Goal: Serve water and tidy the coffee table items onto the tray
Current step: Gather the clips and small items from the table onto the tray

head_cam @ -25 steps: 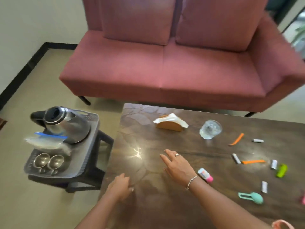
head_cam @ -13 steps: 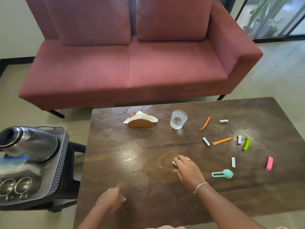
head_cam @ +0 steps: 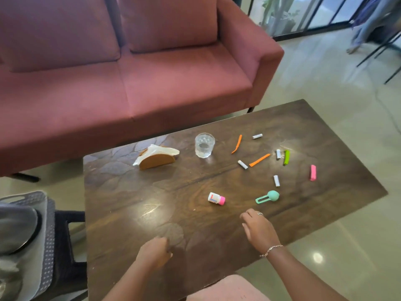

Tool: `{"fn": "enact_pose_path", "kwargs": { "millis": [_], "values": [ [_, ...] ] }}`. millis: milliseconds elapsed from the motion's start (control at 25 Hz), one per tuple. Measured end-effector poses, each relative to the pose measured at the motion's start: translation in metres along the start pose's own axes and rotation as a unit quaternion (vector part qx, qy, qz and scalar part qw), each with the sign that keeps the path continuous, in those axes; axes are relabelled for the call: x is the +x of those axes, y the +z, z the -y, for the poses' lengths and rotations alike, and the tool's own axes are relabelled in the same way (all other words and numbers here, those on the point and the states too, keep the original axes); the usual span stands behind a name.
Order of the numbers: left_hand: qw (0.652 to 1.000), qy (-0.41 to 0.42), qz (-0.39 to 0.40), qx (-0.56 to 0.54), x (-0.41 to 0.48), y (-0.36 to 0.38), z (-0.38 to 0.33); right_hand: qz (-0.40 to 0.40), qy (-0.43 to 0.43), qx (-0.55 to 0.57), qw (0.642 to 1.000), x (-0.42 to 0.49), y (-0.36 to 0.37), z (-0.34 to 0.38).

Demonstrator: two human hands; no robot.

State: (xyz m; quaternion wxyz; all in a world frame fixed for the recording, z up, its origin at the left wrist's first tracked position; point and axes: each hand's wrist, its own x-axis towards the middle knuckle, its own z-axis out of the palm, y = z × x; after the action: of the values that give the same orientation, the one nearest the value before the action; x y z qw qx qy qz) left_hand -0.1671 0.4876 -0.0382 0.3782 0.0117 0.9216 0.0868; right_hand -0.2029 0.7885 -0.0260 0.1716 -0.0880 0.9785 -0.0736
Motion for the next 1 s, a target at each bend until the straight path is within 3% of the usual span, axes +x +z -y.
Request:
{"fn": "enact_pose_path", "kwargs": {
  "millis": [80, 160, 200, 280, 360, 400, 480, 520, 720, 880, 1000],
  "values": [
    [1.000, 0.021, -0.020, -0.007, 0.008, -0.001, -0.019, -0.018, 0.066, 0.041, 0.997, -0.002, 0.001, -0.015],
    [0.999, 0.041, -0.027, -0.010, 0.018, -0.003, -0.036, -0.045, 0.203, 0.159, 0.965, 0.007, 0.001, -0.035],
    [0.999, 0.047, -0.025, -0.003, 0.023, -0.002, -0.044, -0.053, 0.297, 0.268, 0.915, 0.016, -0.001, -0.046],
    [0.999, 0.047, -0.020, 0.011, 0.033, -0.001, -0.058, -0.062, 0.447, 0.485, 0.749, 0.036, -0.002, -0.069],
    [0.999, 0.033, -0.020, 0.005, 0.042, -0.003, -0.068, -0.058, 0.515, 0.598, 0.611, 0.055, 0.000, -0.084],
    [0.999, 0.028, -0.022, 0.000, 0.049, -0.004, -0.073, -0.060, 0.539, 0.622, 0.565, 0.067, 0.004, -0.091],
    [0.999, 0.020, -0.030, -0.004, 0.063, -0.008, -0.085, -0.055, 0.571, 0.640, 0.511, 0.090, 0.011, -0.103],
    [0.999, 0.014, -0.037, 0.000, 0.069, -0.011, -0.091, -0.058, 0.585, 0.640, 0.496, 0.099, 0.015, -0.109],
    [0.989, 0.042, -0.104, 0.096, 0.111, -0.033, -0.118, -0.074, 0.617, 0.605, 0.498, 0.134, 0.038, -0.122],
    [0.940, 0.189, -0.200, 0.201, 0.142, -0.042, -0.147, -0.114, 0.674, 0.542, 0.489, 0.155, 0.060, -0.124],
    [0.926, 0.202, -0.188, 0.259, 0.161, -0.034, -0.167, -0.113, 0.683, 0.524, 0.496, 0.157, 0.076, -0.126]
  ]
}}
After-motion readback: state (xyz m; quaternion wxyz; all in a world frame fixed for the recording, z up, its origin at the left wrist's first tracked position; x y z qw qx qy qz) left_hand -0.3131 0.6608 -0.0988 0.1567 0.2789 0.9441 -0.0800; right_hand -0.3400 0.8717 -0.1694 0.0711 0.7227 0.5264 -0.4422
